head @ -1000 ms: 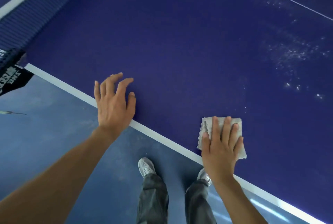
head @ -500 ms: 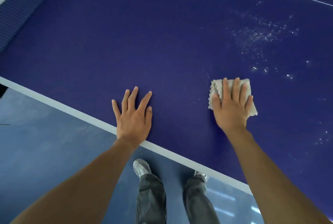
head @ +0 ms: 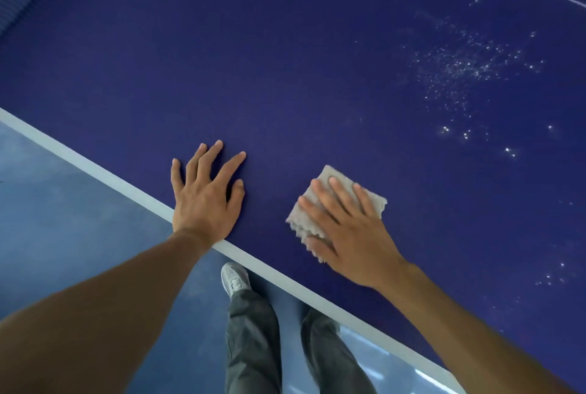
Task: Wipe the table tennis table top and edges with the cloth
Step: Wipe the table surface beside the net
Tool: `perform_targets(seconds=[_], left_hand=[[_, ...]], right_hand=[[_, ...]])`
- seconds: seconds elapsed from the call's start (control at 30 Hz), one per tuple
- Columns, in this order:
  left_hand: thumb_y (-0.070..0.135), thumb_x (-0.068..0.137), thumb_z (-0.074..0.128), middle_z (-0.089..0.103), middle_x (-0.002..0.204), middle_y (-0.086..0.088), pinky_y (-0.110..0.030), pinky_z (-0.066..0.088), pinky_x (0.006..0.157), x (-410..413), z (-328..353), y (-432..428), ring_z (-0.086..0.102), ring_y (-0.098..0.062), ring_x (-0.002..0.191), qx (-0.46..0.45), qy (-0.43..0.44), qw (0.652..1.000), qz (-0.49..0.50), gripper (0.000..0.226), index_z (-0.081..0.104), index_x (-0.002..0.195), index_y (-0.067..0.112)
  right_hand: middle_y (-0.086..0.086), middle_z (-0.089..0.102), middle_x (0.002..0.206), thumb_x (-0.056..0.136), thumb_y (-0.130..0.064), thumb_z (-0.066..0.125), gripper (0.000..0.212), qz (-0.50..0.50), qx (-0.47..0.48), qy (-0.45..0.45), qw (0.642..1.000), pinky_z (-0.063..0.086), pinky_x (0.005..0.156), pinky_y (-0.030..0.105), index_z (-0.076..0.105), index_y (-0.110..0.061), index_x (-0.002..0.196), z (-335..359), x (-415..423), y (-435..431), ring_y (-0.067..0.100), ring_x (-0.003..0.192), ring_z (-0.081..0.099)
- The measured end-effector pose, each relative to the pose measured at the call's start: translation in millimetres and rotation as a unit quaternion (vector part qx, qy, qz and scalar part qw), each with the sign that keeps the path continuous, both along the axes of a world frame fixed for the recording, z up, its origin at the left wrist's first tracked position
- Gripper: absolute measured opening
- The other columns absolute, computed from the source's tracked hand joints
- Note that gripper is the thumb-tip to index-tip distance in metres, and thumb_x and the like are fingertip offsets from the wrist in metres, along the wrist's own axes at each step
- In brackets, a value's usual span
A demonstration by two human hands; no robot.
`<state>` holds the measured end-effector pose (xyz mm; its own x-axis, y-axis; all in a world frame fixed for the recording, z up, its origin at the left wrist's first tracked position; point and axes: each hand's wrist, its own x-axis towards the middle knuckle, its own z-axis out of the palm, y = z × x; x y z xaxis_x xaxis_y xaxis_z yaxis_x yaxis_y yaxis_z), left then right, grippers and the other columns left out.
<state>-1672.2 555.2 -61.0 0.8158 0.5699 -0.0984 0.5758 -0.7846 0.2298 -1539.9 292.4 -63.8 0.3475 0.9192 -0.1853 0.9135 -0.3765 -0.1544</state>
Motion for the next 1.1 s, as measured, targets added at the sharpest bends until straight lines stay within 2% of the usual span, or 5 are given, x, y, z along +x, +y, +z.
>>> perform_targets(seconds=[0.23,0.63,0.83,0.97,1.1], left_hand=[[0.047,0.102,0.031,0.028,0.166,-0.002,-0.060,0.001,0.126,1,-9,4,0.016,-0.026,0.157,0.007,-0.011,1.000,-0.007,0.053,0.041,0.154,0.040],[0.048,0.103,0.029,0.026,0.167,-0.003,-0.062,0.003,0.125,-1,-7,6,0.015,-0.028,0.157,0.007,0.006,1.000,-0.018,0.053,0.038,0.155,0.039],[0.046,0.103,0.032,0.029,0.166,-0.004,-0.063,0.003,0.125,0,-2,3,0.020,-0.030,0.156,0.000,0.003,1.000,-0.016,0.052,0.042,0.154,0.037],[0.045,0.103,0.033,0.030,0.165,-0.005,-0.064,0.004,0.125,0,-2,4,0.021,-0.030,0.156,0.000,-0.001,1.000,-0.017,0.052,0.043,0.154,0.037],[0.044,0.103,0.035,0.032,0.165,-0.006,-0.065,0.006,0.124,-2,-3,6,0.023,-0.032,0.155,0.005,-0.009,1.000,-0.024,0.052,0.044,0.153,0.035]], right_hand=[[0.005,-0.010,0.175,0.107,-0.059,0.019,0.070,-0.373,0.006,0.034,0.927,-0.006,0.127,0.060,0.002,-0.028,0.167,-3,151,76,0.031,0.161,-0.013],[0.007,0.009,0.175,0.110,-0.051,0.030,0.063,-0.070,0.028,0.008,0.997,0.014,0.127,0.060,0.022,-0.024,0.167,-8,-35,56,0.033,0.162,0.003],[0.009,0.012,0.175,0.108,-0.053,0.032,0.066,-0.213,-0.007,-0.002,0.977,0.010,0.127,0.061,0.022,-0.025,0.166,0,13,36,0.036,0.161,0.010],[0.010,-0.005,0.175,0.108,-0.051,0.025,0.067,-0.441,-0.010,0.041,0.896,0.000,0.126,0.065,0.008,-0.024,0.168,6,103,124,0.036,0.161,-0.007],[0.011,-0.012,0.174,0.110,-0.048,0.020,0.066,-0.454,0.001,0.077,0.888,-0.008,0.124,0.066,0.003,-0.024,0.168,4,135,226,0.036,0.160,-0.014]])
